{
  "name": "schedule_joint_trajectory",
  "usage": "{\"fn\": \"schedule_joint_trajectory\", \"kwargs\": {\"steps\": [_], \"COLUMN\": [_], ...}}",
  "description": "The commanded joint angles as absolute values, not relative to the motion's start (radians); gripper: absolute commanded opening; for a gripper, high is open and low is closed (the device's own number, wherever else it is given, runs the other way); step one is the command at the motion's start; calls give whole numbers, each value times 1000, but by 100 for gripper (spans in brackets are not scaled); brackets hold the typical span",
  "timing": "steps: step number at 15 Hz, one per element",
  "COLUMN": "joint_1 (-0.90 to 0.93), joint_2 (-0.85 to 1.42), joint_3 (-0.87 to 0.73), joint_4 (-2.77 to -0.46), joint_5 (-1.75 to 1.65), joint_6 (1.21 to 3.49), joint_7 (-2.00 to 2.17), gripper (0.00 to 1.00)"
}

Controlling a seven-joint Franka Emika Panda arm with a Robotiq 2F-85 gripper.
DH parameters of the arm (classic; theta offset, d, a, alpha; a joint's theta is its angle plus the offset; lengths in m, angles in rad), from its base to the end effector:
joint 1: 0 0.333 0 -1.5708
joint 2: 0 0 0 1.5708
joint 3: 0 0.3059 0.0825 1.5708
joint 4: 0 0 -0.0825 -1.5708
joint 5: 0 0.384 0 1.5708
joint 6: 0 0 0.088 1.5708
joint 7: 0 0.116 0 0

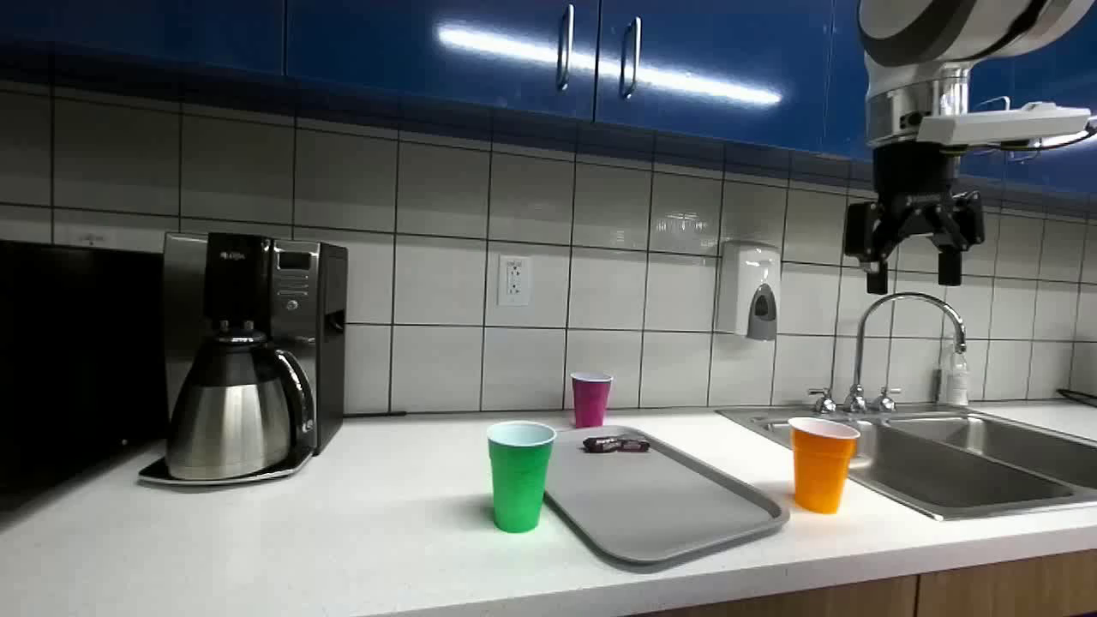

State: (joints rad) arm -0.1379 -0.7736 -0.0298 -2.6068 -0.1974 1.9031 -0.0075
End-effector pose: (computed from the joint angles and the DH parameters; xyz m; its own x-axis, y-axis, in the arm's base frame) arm 0.3266 -0.0717 0.4811 0.9940 -0.0887 0.0636 -0.0983 -0.9806 0.1694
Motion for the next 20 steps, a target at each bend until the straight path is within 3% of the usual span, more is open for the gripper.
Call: {"fn": "schedule_joint_trajectory", "kwargs": {"steps": [1, 20], "joint_1": [-126, -103], "joint_2": [-772, -752], "joint_3": [-39, -50], "joint_4": [-2604, -2617], "joint_5": [-204, -181], "joint_6": [1899, 1909], "joint_7": [-1, -13], "gripper": [100, 100]}}
